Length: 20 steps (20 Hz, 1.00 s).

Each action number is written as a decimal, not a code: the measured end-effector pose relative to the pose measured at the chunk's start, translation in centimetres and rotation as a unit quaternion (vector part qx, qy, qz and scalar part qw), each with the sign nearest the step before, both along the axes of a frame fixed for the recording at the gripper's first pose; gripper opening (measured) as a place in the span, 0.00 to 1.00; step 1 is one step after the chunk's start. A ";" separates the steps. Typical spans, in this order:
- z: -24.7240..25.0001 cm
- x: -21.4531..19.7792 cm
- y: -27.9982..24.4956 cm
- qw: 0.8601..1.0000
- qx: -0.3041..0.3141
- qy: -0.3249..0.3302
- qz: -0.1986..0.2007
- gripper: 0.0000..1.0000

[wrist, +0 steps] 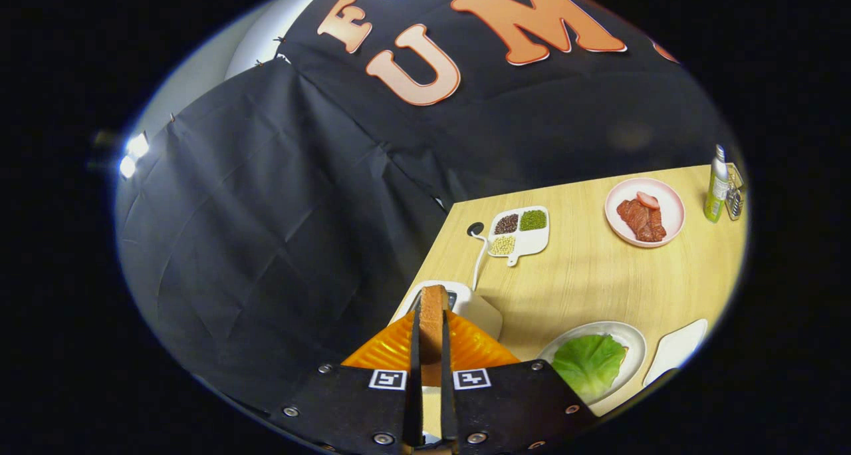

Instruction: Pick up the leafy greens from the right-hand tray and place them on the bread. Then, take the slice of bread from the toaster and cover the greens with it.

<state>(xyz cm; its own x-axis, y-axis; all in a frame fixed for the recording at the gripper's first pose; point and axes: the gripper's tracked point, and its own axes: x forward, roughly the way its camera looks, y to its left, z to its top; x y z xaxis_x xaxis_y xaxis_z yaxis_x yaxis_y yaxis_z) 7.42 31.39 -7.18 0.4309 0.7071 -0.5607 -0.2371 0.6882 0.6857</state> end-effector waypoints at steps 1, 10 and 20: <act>-0.5 -0.3 -1.0 1.000 -0.005 -0.004 0.000 0.11; -7.1 -3.4 -5.8 0.999 -0.007 0.034 0.000 0.11; -16.7 -5.4 -10.9 0.995 -0.060 0.082 -0.021 0.11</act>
